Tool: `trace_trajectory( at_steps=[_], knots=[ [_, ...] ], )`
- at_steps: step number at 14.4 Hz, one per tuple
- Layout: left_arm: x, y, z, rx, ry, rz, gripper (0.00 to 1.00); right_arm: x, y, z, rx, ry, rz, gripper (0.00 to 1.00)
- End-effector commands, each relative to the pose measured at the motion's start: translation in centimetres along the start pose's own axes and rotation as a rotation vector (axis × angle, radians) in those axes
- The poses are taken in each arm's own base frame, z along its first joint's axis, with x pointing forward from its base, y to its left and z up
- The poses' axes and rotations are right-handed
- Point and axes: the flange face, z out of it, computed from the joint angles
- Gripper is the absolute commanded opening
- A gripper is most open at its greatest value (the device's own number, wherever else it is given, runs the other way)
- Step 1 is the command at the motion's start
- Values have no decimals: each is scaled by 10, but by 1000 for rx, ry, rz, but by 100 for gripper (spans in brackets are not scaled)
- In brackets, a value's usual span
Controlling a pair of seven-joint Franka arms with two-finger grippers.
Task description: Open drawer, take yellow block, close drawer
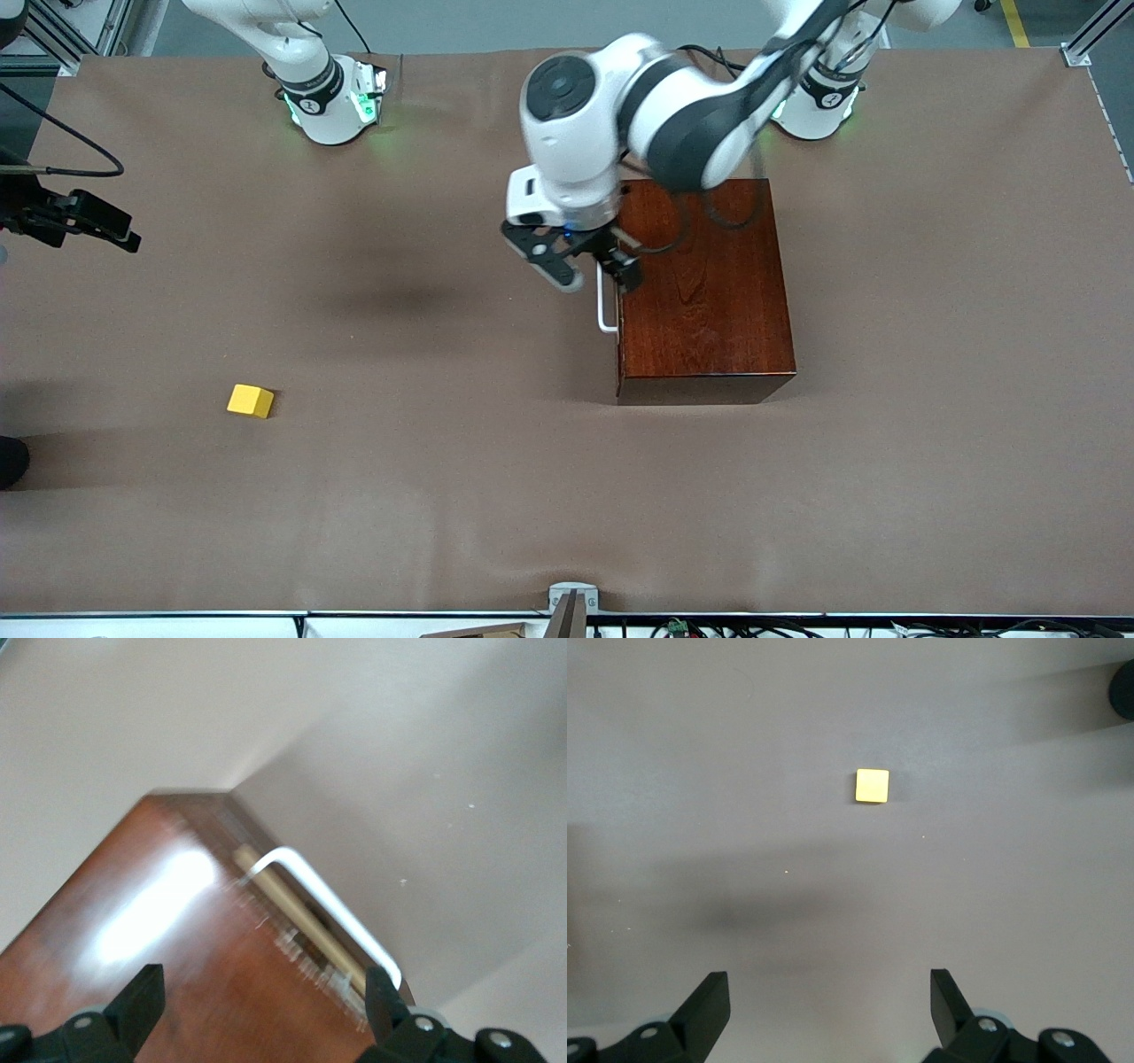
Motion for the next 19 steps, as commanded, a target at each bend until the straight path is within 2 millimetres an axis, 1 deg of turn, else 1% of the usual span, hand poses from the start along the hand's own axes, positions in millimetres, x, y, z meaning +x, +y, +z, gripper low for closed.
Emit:
trace_trajectory(
  at_steps=[1,3,4,5,6,7,9,11,12,13,15,17,19],
  knots=[
    [-41,-108,-45,-69,-48,-263,100,-3,-4,-3,8,8,-5,100],
    [-68,-176,-61,-95,-73,-392,100,-4,-9,-4,9,6,-17,100],
    [-82,-210,-69,-100,-61,-452,100,-5,-19,-4,7,9,-35,100],
    [-92,-232,-77,-106,-48,-494,100,-5,-25,-6,7,13,-46,100],
    [-105,-253,-85,-112,-33,-536,100,-3,-32,-3,2,9,-60,100],
    [-115,-275,-85,-114,-36,-576,100,-2,-36,1,0,3,-67,100],
    [-143,-308,-84,-102,-50,-654,100,-1,-40,3,-5,2,-73,100],
    [-161,-321,-81,-83,-30,-707,100,0,-38,2,-4,3,-66,100],
    [-174,-340,-79,-75,-3,-755,100,0,-38,2,-4,3,-62,100],
    [-186,-350,-73,-106,15,-794,100,0,-36,2,-3,3,-56,100],
    [-206,-364,-73,-142,29,-845,100,0,-34,1,1,6,-50,100],
    [-213,-375,-73,-151,37,-830,100,1,-32,0,2,7,-44,100],
    [-216,-379,-74,-153,44,-771,100,1,-30,0,2,7,-41,100]
  ],
)
